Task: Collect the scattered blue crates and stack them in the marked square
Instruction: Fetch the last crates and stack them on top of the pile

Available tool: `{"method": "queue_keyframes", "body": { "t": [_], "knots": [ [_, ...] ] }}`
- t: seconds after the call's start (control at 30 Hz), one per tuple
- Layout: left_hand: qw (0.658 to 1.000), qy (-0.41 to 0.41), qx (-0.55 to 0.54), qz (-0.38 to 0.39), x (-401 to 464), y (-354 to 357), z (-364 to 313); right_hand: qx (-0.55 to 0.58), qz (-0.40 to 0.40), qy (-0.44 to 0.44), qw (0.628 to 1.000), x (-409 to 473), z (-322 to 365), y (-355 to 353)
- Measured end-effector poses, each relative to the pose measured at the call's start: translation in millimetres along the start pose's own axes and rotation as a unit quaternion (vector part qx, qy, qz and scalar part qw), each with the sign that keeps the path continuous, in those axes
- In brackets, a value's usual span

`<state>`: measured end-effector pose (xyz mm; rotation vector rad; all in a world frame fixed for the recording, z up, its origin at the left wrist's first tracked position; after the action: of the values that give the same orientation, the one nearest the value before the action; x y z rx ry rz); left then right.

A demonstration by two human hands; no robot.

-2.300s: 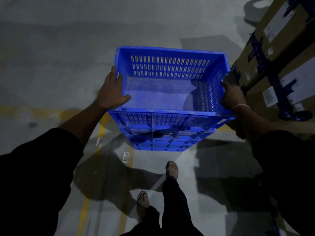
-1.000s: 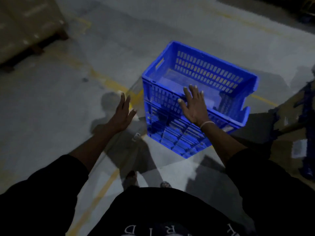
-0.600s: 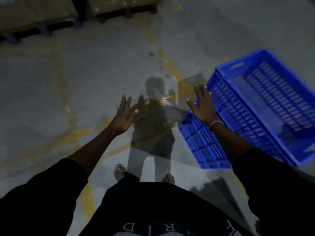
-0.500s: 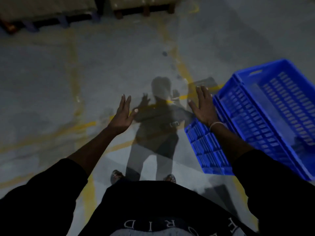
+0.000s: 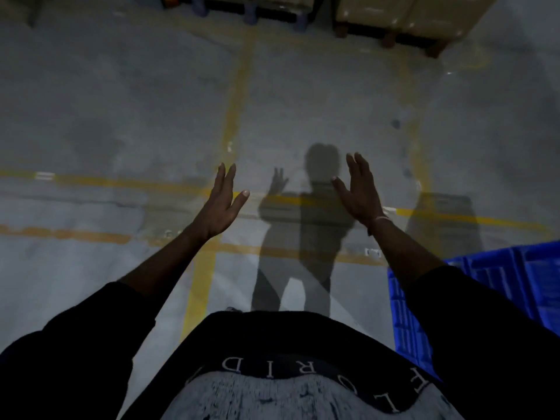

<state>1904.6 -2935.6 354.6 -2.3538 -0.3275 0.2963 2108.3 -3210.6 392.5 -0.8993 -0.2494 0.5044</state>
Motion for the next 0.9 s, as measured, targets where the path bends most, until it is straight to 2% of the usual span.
{"method": "queue_keyframes", "body": {
  "t": [0.27,0.33,0.5,0.7,0.9],
  "knots": [
    [0.991,-0.088,-0.043,-0.094,-27.9,-114.2,124.1,0.043,0.105,-0.086,0.990,89.4,158.2,144.7],
    [0.988,-0.099,-0.051,-0.109,-32.3,-128.9,140.5,0.040,0.118,-0.104,0.987,110.2,179.1,167.5],
    [0.966,-0.176,-0.053,-0.180,-34.1,-193.6,220.7,0.015,0.181,-0.204,0.962,189.9,277.3,255.0],
    [0.917,-0.280,-0.072,-0.275,-50.8,-277.6,294.6,0.013,0.278,-0.245,0.929,269.2,400.5,356.5],
    [0.855,-0.355,-0.087,-0.369,-99.7,-339.7,347.1,-0.004,0.349,-0.335,0.876,293.3,536.4,447.1]
  ]
}}
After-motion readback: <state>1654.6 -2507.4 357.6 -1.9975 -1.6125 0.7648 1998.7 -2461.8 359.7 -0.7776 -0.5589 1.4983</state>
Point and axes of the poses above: each hand's wrist, its own x-axis towards the middle knuckle, its own y-axis out of the palm, z = x × y, the point moved 8 cm from there along x, towards the middle knuckle, and after that the axes turned 5 degrees about x, right-handed, at the moved point
